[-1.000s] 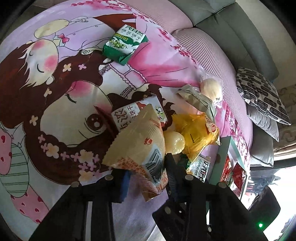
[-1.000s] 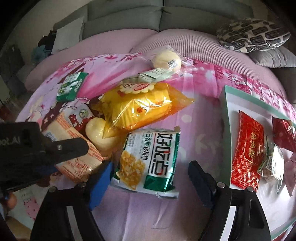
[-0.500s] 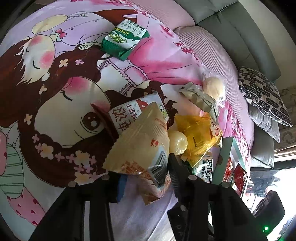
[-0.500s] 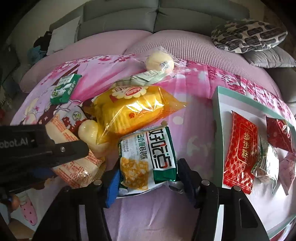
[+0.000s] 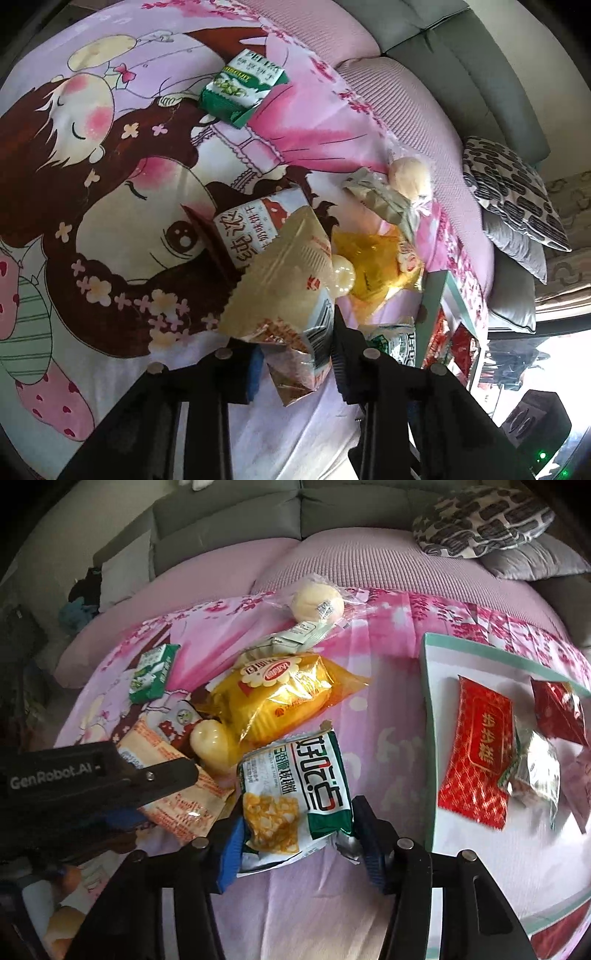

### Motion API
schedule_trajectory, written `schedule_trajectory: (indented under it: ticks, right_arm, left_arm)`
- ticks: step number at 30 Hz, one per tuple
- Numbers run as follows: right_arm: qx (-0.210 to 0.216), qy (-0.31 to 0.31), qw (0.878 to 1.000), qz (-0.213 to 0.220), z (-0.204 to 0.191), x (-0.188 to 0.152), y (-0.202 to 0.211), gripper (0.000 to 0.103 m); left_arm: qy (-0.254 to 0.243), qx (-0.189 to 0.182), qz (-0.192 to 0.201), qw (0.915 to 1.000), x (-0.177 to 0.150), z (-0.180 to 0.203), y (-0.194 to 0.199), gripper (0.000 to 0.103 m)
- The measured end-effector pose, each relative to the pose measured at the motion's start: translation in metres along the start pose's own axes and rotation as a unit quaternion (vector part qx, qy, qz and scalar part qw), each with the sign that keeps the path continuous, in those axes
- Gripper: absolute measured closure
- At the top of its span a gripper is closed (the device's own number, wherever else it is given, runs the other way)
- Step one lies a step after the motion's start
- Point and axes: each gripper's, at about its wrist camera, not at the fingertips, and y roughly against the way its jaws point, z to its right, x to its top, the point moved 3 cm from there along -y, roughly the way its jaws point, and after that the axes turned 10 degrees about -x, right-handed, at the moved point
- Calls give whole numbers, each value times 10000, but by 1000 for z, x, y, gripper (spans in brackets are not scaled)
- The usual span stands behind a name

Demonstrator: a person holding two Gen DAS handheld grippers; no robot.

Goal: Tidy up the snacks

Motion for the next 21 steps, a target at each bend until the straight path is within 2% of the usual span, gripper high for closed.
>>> schedule_trajectory:
  ticks: [16,21]
  right_arm:
    - [105,-550,9983,154,28,1,38,46]
    - [-33,-894,9957,249,54,6,48,46]
  left_arm:
    - [-232,-324,395,9984,-3,19,34,71]
    - [-562,-446,427,9965,-11,41,36,71]
